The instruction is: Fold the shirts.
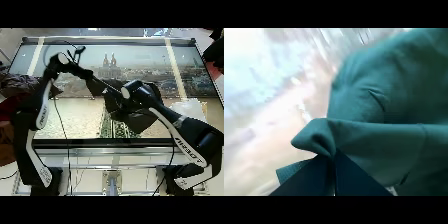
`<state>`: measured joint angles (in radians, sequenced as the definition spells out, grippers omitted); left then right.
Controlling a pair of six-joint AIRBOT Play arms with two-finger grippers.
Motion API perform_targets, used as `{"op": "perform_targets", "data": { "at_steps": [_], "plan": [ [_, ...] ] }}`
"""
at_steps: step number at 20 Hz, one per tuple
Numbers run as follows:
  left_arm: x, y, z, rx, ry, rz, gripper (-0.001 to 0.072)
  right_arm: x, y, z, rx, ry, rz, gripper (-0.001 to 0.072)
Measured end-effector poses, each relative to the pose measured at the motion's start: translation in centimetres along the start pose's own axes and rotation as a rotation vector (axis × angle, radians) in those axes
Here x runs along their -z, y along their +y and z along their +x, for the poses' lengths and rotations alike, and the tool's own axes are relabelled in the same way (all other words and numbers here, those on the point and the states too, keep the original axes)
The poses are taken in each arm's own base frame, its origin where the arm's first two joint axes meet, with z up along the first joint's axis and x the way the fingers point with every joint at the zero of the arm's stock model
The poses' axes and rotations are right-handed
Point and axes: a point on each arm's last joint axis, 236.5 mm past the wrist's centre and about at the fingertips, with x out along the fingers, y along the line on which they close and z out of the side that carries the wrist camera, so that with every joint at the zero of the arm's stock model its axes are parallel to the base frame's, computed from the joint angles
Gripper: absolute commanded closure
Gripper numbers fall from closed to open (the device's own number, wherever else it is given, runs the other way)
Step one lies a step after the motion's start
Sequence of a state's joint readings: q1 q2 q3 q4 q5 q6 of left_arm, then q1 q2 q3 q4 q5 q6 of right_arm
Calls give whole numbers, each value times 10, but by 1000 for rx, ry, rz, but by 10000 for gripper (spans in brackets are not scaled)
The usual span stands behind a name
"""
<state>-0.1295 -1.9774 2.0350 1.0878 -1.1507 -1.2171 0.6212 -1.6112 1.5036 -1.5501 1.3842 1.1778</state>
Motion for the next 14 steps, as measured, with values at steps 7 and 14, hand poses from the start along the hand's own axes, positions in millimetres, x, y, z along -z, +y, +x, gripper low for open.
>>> {"op": "perform_targets", "data": {
  "at_steps": [7, 14],
  "plan": [
    [-46, 11, -271, -174, -339, -82, 692, 54, -7, -247, 234, -356, 164, 704],
    [-28, -109, -473, -275, -704, 113, 693, 134, 18, -418, 383, -828, 315, 705]
  ]
}}
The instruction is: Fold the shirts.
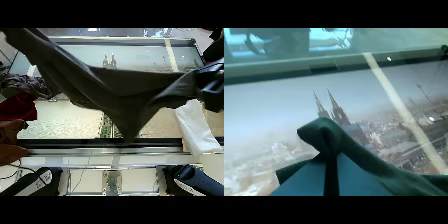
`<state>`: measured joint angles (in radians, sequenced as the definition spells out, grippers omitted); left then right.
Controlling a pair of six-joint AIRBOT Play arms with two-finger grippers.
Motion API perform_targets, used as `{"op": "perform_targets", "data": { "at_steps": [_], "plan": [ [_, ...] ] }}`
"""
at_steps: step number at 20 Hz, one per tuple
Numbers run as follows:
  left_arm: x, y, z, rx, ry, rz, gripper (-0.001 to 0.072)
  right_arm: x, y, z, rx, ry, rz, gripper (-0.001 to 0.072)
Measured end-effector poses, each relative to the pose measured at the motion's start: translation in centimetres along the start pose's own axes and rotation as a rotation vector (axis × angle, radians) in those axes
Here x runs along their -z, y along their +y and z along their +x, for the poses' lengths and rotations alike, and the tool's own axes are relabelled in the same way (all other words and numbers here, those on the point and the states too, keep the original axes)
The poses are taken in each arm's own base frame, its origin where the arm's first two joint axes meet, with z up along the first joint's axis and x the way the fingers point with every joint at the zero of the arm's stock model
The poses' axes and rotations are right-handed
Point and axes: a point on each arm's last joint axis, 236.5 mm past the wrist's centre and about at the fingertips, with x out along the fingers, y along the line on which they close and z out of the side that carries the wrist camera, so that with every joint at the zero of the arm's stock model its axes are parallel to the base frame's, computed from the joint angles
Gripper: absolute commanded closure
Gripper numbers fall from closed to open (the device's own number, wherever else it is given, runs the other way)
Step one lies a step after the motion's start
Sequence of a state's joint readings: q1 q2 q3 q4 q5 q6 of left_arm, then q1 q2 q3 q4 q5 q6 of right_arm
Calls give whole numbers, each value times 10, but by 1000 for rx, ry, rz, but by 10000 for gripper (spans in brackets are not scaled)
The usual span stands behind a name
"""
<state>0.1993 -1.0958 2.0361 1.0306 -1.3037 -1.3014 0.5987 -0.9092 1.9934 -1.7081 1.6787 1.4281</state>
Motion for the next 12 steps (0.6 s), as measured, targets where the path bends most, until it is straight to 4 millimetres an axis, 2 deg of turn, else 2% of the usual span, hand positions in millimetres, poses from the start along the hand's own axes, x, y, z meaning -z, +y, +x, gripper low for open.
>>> {"op": "perform_targets", "data": {
  "at_steps": [2, 3, 4, 5, 7, 10, 12],
  "plan": [
    [-9, 9, -26, -94, -41, 23, 693, -2, -22, -16, 85, -32, 21, 706],
    [-6, 19, -30, -142, -32, 16, 693, 1, -35, -16, 141, -22, 27, 706],
    [0, 28, -27, -172, -14, 1, 693, 6, -47, -11, 198, 7, 25, 706],
    [11, 37, -16, -186, 21, -18, 693, 11, -56, -2, 241, 45, 18, 706],
    [39, 49, 21, -174, 115, -57, 693, 31, -68, 31, 289, 171, 9, 707],
    [87, 71, 99, -171, 248, -80, 693, 89, -73, 115, 239, 437, 52, 704],
    [121, 84, 163, -171, 304, -83, 692, 133, -79, 175, 165, 565, 137, 699]
  ]
}}
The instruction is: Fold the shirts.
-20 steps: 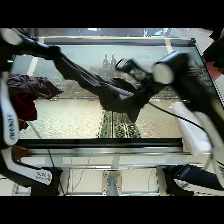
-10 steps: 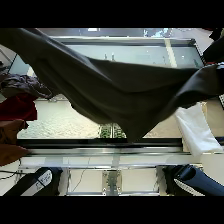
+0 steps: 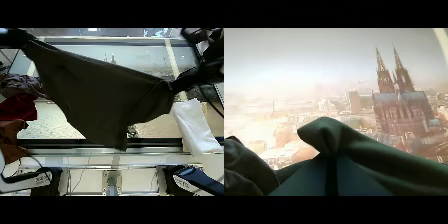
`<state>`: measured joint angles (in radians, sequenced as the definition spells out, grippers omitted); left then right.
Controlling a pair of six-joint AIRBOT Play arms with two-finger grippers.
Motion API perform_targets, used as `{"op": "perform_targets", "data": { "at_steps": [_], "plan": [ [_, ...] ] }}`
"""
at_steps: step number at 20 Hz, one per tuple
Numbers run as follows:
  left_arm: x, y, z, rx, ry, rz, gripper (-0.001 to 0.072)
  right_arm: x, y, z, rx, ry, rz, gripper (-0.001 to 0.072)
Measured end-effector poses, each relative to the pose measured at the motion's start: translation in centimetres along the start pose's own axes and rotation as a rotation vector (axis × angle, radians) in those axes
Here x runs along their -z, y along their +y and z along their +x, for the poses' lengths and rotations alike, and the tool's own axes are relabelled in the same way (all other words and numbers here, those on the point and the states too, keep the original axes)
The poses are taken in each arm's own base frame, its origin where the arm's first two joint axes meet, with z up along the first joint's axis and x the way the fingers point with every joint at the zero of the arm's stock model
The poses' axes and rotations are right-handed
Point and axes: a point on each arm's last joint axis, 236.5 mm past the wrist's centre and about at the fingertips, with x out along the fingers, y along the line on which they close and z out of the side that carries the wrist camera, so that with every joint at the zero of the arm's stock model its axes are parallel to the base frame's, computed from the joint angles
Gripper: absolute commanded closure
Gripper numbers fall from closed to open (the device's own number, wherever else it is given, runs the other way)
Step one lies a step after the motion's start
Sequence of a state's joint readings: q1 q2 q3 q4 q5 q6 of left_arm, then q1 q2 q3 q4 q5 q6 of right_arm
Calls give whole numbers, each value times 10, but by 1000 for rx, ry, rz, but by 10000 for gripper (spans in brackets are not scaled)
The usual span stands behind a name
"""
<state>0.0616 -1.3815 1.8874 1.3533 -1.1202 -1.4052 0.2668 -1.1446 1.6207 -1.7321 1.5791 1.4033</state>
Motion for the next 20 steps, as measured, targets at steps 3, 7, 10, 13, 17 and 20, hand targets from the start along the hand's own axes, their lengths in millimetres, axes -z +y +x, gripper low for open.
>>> {"op": "perform_targets", "data": {
  "at_steps": [3, 7, 10, 13, 17, 20],
  "plan": [
    [38, -10, 116, 21, 79, 8, 519, -6, 1, 98, -141, 78, 125, 247],
    [74, -38, 212, 75, 73, -40, -3, -42, -6, 170, -222, -33, 267, 205],
    [44, -30, 208, 65, -41, -93, -2, -73, -45, 160, -118, -146, 261, 205],
    [1, 2, 149, 27, -131, -135, -1, -80, -100, 114, 37, -176, 238, 233],
    [25, 39, 78, -19, -20, -205, 4, -46, -122, 82, 57, -83, 279, 277],
    [115, 24, 49, 5, 180, -294, 6, -26, -95, 97, -48, 0, 273, 277]
  ]
}}
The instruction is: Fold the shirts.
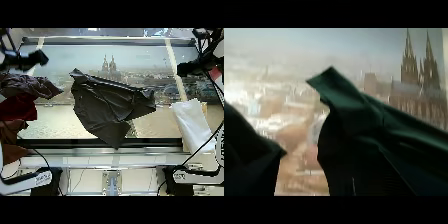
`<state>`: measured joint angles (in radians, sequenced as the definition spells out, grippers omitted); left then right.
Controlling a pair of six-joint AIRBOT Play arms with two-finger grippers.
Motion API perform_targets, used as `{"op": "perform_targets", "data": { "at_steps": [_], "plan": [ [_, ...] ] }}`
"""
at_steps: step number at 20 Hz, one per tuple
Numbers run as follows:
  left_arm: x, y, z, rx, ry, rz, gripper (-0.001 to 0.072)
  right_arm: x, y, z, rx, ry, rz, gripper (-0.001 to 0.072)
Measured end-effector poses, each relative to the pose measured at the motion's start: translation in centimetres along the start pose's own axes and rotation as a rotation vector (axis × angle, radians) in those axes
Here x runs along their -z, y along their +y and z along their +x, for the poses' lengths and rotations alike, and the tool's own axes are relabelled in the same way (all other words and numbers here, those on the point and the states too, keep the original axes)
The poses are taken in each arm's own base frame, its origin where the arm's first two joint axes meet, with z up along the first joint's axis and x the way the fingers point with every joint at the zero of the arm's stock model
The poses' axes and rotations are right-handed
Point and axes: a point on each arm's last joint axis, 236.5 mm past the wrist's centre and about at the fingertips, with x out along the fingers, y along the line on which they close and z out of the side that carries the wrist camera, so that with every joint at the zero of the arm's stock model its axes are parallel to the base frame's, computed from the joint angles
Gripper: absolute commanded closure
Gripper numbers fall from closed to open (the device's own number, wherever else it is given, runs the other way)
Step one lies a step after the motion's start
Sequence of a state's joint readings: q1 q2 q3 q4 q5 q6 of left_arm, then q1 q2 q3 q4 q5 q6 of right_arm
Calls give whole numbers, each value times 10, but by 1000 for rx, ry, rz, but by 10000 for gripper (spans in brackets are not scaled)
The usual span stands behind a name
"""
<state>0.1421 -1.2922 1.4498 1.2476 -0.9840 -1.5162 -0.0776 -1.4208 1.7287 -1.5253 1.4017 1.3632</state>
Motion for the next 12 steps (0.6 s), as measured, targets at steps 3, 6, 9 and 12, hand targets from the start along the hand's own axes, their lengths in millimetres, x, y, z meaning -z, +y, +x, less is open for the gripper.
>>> {"op": "perform_targets", "data": {
  "at_steps": [3, 6, 9, 12],
  "plan": [
    [117, -7, -7, 58, 145, -173, 7, 18, 28, 20, -90, 60, -18, 276],
    [227, -19, -12, 120, 290, -338, 7, 24, 51, 28, -148, 78, -50, 276],
    [304, -39, -13, 190, 415, -443, 7, 26, 63, 30, -174, 84, -69, 276],
    [337, -60, -7, 239, 455, -459, 8, 27, 69, 30, -188, 89, -76, 276]
  ]
}}
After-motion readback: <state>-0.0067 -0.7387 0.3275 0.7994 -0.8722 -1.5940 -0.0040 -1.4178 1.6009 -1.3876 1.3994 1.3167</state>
